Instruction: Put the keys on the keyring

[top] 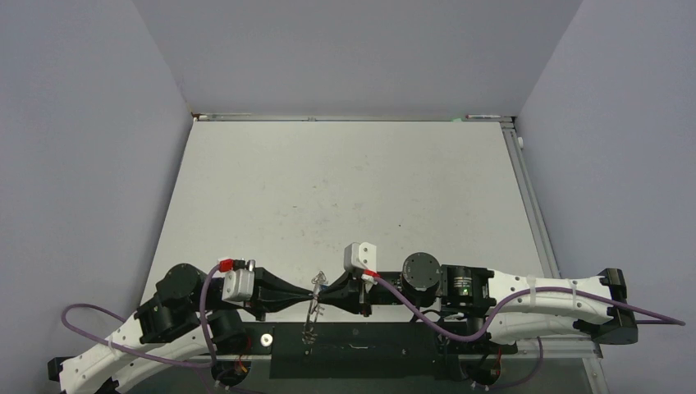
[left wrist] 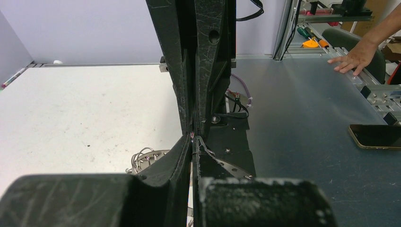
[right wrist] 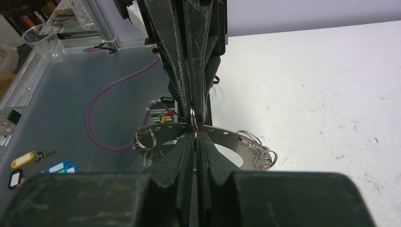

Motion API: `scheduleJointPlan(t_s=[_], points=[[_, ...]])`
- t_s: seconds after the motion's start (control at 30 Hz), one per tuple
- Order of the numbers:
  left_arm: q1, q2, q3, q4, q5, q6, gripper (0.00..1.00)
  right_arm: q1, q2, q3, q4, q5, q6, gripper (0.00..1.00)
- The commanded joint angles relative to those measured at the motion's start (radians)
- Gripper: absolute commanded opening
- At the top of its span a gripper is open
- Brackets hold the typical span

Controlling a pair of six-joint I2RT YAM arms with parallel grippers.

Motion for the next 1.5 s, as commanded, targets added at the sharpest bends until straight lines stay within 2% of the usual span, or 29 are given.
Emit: scheduleJointPlan(t_s=[0.0, 0.2, 0.63, 0.97, 1.47], points=[[0.004, -0.017, -0.003, 0.120, 0.029, -0.036, 0.00, -0.009, -0.003, -0.017, 0.121, -0.022, 0.033, 0.05], [0.004, -0.023, -0.026, 0.193, 0.066, -0.086, 0.00, -0.021, 0.005, -0.043, 0.203, -0.057, 0.045, 0.05], [0.004, -0.069, -0.034, 0.264, 0.121, -0.119, 0.00, -0.098, -0.013, -0.093, 0.383, -0.281, 0.108, 0.05], [0.004, -0.062, -0.080, 0.402, 0.139, -0.158, 0.00, -0.102, 0.093, -0.070, 0.535, -0.414, 0.186, 0.05], [0.004, -0.076, -0.008, 0.245, 0.193, -0.083, 0.00, -0.116, 0.091, 0.017, 0.476, -0.500, 0.191, 0.05]])
